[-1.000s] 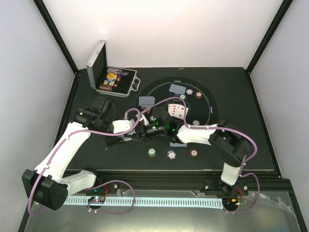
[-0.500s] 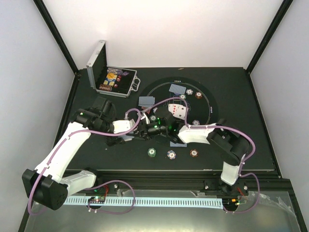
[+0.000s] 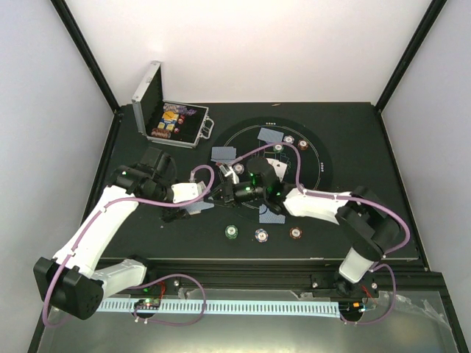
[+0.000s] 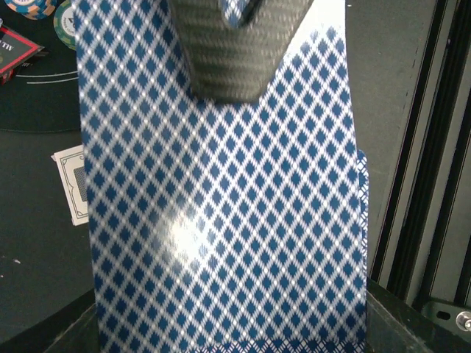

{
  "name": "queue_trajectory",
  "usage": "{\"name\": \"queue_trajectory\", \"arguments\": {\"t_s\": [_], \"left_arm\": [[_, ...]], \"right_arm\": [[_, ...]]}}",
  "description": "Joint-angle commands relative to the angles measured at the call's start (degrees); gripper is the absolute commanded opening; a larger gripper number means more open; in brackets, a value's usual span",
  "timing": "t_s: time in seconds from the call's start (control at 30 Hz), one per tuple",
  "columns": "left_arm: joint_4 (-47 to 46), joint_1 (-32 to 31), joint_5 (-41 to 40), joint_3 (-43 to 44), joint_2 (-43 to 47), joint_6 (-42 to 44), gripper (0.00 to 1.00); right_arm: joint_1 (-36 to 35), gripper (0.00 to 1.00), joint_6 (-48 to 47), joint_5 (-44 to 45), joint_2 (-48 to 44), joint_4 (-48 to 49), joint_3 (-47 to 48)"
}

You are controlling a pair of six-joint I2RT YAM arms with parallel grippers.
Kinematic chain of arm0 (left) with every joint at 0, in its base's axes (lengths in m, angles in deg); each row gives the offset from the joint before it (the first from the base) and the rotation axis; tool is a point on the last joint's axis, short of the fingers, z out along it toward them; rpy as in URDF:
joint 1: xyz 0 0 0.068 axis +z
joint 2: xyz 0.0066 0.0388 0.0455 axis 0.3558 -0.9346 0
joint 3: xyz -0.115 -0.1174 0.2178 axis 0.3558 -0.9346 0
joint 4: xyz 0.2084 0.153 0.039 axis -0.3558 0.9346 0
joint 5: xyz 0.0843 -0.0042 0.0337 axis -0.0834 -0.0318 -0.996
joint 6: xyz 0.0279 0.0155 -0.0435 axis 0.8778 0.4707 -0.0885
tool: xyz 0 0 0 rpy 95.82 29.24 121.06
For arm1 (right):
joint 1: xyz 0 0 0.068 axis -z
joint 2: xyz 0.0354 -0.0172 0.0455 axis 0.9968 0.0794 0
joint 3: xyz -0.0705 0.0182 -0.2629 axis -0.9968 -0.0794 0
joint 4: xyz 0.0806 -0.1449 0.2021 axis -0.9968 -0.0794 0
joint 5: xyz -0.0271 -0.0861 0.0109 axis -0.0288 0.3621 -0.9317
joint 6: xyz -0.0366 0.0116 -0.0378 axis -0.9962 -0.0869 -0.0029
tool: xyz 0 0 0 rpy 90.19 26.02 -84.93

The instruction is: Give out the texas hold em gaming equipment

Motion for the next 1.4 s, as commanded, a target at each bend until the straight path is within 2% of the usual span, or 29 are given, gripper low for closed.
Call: {"name": "queue_trajectory", "arguments": {"t_s": [0.0, 0.3, 0.43, 0.57, 0.73, 0.9, 1.1, 1.37], "left_arm": [[0.2, 0.3, 1.7, 1.4, 0.4, -0.1, 0.01], [0.1, 0.3, 1.6, 1.3, 0.4, 0.0, 0.02], [0.2, 0.3, 1.4, 1.4, 0.3, 0.0, 0.02], [0.3, 0.3, 1.6, 1.5, 0.2, -0.1, 0.02], [0.4, 0.3, 1.4, 1.3, 0.6, 0.1, 0.02], [0.5, 0.3, 1.0, 1.1, 0.5, 0.0, 0.01], [0.1, 0.3, 0.9, 0.7, 0.3, 0.1, 0.01], [0.3, 0.3, 0.5, 0.8, 0.3, 0.3, 0.02]], "right_arm": [[1.5, 0.01, -2.0, 3.3, -2.9, -8.1, -2.0], [7.3, 0.01, -3.5, 2.3, -9.6, -11.1, -5.6], [15.1, 0.01, -6.5, 0.6, -13.1, -14.0, -8.0], [26.3, 0.01, -13.8, -0.6, -13.1, -22.1, -7.2], [38.2, 0.01, -26.3, 1.6, -6.2, -36.7, 0.7], [46.0, 0.01, -31.6, 4.4, 3.0, -43.6, 9.4], [47.8, 0.01, -35.0, 6.9, 12.1, -49.0, 16.7], [47.9, 0.01, -36.6, 9.0, 16.4, -50.7, 18.8]]}}
